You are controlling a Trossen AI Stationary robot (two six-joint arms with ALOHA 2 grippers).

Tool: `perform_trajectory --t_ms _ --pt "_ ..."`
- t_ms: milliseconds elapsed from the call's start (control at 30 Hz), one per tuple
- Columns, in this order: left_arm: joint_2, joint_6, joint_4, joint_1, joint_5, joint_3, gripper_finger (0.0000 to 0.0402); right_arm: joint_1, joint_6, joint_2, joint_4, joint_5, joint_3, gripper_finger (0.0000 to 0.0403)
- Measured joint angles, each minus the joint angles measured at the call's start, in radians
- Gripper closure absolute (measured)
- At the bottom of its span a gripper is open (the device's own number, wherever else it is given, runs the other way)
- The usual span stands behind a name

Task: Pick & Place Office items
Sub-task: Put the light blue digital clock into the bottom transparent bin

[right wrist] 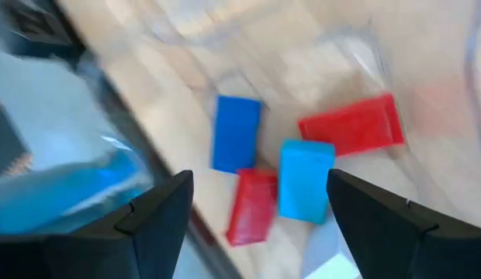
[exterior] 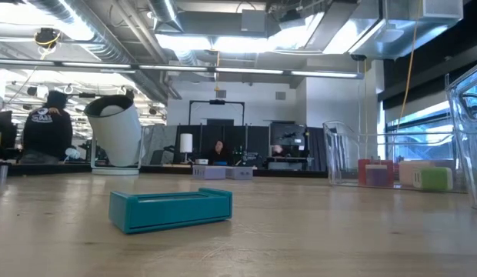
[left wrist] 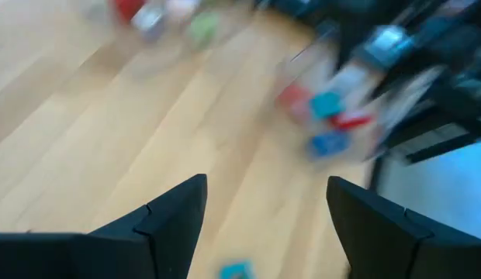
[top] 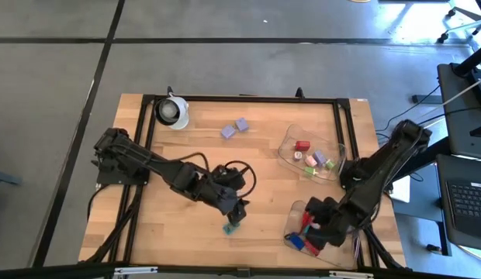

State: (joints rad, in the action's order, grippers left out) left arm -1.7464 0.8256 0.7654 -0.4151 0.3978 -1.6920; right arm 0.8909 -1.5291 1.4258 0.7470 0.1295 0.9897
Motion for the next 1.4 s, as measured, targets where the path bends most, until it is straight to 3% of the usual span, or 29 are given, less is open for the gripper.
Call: perform_trajectory --t_ms 200,433,700,967,1400 --pt "-0.067 0.081 0.194 -0.044 0.002 0.000 0.0139 0.000 0.036 -0.147 0.001 0.155 0.000 0.0103" --pt "-0.213 0.141 0.189 -0.103 -0.029 0.000 0.0126 0.000 0.108 -0.232 0.001 0.300 0.000 0.0103" --pt "-0.357 0.236 0.184 -0.114 -0.107 0.000 0.0109 -0.005 0.148 -0.239 0.001 0.308 0.000 0.0103" --pt "-0.423 0.239 0.177 -0.113 -0.183 0.000 0.0109 -0.005 0.150 -0.239 0.000 0.300 0.000 0.0103" --pt "-0.463 0.238 0.147 -0.116 -0.177 -0.003 0.0109 -0.005 0.184 -0.239 0.001 0.299 0.000 0.0103"
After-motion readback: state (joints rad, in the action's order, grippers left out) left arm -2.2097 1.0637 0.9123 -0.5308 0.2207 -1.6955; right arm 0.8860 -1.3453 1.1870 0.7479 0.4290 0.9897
